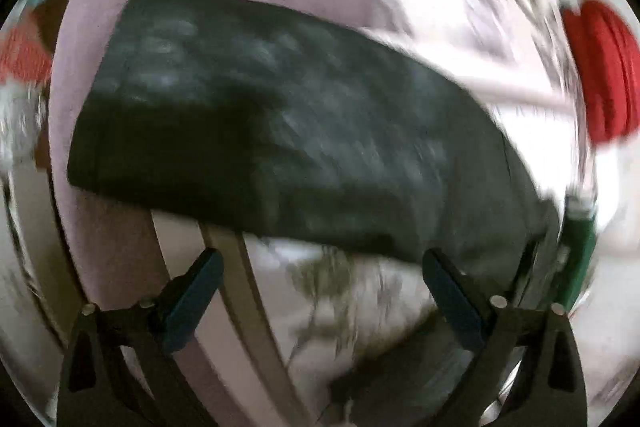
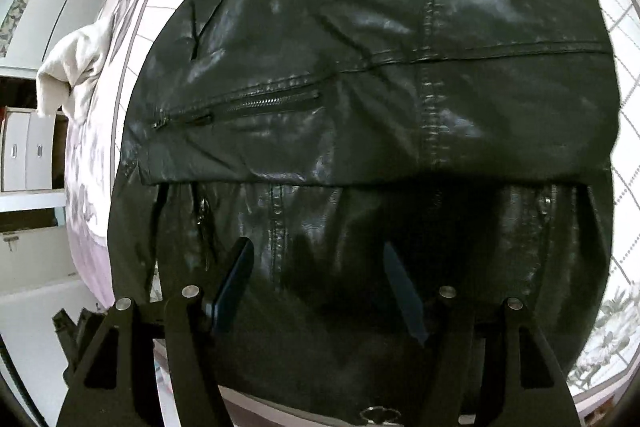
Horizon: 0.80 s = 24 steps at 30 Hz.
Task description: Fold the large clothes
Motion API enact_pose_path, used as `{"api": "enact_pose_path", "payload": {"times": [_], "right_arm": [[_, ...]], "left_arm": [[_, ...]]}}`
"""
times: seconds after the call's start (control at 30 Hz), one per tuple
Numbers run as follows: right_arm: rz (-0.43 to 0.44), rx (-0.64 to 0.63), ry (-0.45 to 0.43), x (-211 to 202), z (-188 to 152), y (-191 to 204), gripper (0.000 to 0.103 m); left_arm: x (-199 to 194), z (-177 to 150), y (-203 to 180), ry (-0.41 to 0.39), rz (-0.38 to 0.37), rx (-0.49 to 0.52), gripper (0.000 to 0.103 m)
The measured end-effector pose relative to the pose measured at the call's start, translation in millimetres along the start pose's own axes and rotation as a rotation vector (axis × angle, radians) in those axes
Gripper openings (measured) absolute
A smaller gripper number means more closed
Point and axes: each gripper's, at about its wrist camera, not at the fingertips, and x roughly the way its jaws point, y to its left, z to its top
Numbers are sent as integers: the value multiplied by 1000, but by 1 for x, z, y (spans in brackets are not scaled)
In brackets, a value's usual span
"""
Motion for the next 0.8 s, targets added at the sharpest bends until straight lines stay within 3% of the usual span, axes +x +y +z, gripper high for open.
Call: {"api": "enact_pose_path", "payload": {"times": [0.1, 0.2, 0.27, 0.37, 0.43, 0.67, 0.8], "right_arm": [[-9, -5, 5, 7, 6, 10, 69], [-21, -3, 11, 9, 5, 22, 69], [-39, -16, 5, 12, 4, 32, 69], [-34, -24, 12, 15, 2, 44, 69], [-25, -24, 21, 19, 0, 53, 69], [-73, -96, -25, 17, -4, 86, 69], [-266, -180, -88, 10, 4, 108, 69]], "left_arm": [[-2, 16, 15, -67, -45, -118, 89], [-12, 29, 20, -150, -29, -185, 67], [-17, 41, 22, -198, -18, -205, 37], [-15, 55, 28, -219, -3, -219, 15], [-17, 61, 25, -235, 3, -184, 7], [-58, 59, -11, -347, 17, 22, 2], [-92, 50, -55, -449, 37, 208, 1]]}}
